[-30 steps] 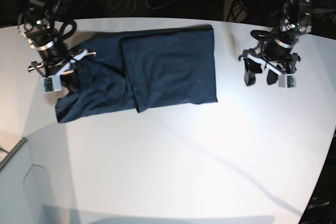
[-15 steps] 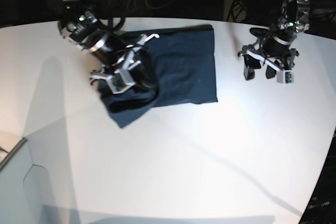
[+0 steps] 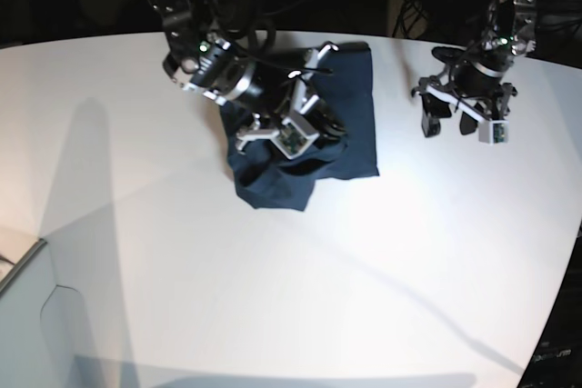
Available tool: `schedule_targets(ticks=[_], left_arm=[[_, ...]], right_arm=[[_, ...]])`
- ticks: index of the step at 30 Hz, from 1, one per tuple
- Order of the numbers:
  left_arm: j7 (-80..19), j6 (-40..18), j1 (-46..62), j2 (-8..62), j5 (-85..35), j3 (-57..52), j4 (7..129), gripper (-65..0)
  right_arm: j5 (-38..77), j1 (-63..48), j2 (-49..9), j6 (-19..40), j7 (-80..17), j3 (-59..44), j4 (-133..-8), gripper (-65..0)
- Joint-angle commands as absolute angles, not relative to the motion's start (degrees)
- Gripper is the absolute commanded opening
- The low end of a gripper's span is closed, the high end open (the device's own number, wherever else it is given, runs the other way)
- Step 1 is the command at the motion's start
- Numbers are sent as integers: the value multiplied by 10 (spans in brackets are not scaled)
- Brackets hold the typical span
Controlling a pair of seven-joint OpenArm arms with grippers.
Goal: Layout the t-shirt on the table in an organized manner, then fold the t-shirt properly
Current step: 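Fold the strip end with the right gripper over toward the left gripper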
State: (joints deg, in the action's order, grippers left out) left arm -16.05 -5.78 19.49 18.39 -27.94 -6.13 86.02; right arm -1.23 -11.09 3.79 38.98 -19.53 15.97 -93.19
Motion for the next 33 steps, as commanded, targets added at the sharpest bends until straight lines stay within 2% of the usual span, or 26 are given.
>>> schedule_targets(ticks=[1,7,13,16,18,22,24,27,33], left_arm=[[-147,-60,194,190,-282,-63,870,-248],[-147,-60,201,191,-282,-65,870,-248],[-147,-60,202,191,-282,-67,870,-247],[-147,-60,202,191,-282,-67,870,-247],[-147,-60,202,193,-282,-68,870,-247],[-147,-60,202,196,-282,-69,870,-247],[-147,-60,202,196,-282,-69,870,-246],[-147,-60,202,195,-282,-87,871,-246],[-147,-60,198,193,-282,-127,871,-246]], right_arm=[[0,-102,49,400,-177,167,-938,-650],[0,-77,49,385,-178,222,-905,-650],[0,-58,42,371,-178,224,-844,-648],[0,-59,30,371,-178,227,-844,-567],[0,-60,28,371,-178,227,-851,-488],[0,-92,14,371,-175,222,-924,-355],[0,-107,4,371,-175,216,-971,-330],[0,-122,-8,371,-176,187,-1011,-325],[0,-111,-8,377,-178,130,-971,-324]])
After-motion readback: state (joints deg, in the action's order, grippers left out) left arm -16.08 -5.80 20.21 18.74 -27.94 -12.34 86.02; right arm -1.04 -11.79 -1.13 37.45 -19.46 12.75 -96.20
